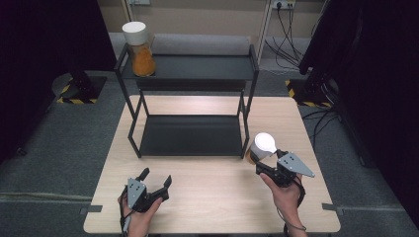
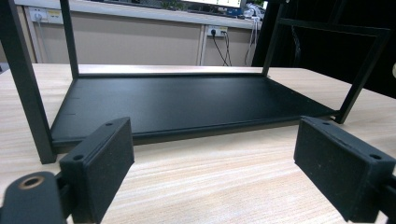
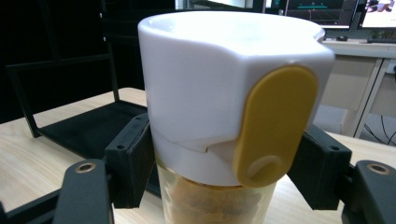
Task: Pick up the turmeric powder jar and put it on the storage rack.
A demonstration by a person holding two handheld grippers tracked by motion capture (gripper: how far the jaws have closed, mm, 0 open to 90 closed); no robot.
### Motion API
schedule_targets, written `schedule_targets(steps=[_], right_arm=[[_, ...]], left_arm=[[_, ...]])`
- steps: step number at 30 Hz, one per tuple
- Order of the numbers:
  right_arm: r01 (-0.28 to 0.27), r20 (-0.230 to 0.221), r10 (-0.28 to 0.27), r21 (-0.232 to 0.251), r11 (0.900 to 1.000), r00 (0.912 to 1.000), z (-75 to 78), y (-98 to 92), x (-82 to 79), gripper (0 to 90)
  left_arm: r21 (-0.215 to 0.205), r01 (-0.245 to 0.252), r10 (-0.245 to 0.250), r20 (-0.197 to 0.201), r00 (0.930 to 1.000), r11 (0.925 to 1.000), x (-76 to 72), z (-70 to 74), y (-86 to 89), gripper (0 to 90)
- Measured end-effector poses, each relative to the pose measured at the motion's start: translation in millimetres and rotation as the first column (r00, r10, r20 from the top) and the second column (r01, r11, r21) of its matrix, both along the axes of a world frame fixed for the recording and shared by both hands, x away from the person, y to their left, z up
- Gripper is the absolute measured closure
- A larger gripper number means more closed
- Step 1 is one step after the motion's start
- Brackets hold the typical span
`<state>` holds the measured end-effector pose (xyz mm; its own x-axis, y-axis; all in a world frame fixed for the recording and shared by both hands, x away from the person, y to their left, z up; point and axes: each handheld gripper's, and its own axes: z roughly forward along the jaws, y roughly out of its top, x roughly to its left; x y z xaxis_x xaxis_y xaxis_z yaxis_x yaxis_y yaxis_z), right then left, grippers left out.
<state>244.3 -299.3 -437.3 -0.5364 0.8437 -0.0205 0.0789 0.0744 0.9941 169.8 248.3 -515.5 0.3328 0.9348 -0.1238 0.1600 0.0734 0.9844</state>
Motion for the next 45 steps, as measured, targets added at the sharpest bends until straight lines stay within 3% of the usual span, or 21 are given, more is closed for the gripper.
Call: schedule_targets(steps=[4, 22, 45], right_arm=[[-0.001, 0.019, 0.001, -0.011, 1.0, 0.9998, 8.3, 2.2, 1.8, 30.8], [-0.027, 0.089, 0.025, 0.024, 0.999, 0.9957, 46.1, 17.7, 16.4, 30.8], [-0.029, 0.145, 0.022, 0.047, 0.998, 0.9893, 77.1, 28.2, 26.0, 30.9]], left_arm=[[0.005, 0.002, -0.002, -0.001, 1.0, 1.0, 0.1, 0.4, -0.2, 11.6], [0.007, 0.003, -0.003, -0.002, 1.0, 1.0, 0.2, 0.7, -0.2, 11.7], [0.012, 0.005, -0.005, 0.001, 1.0, 0.9999, 0.0, 0.6, -1.3, 11.8]])
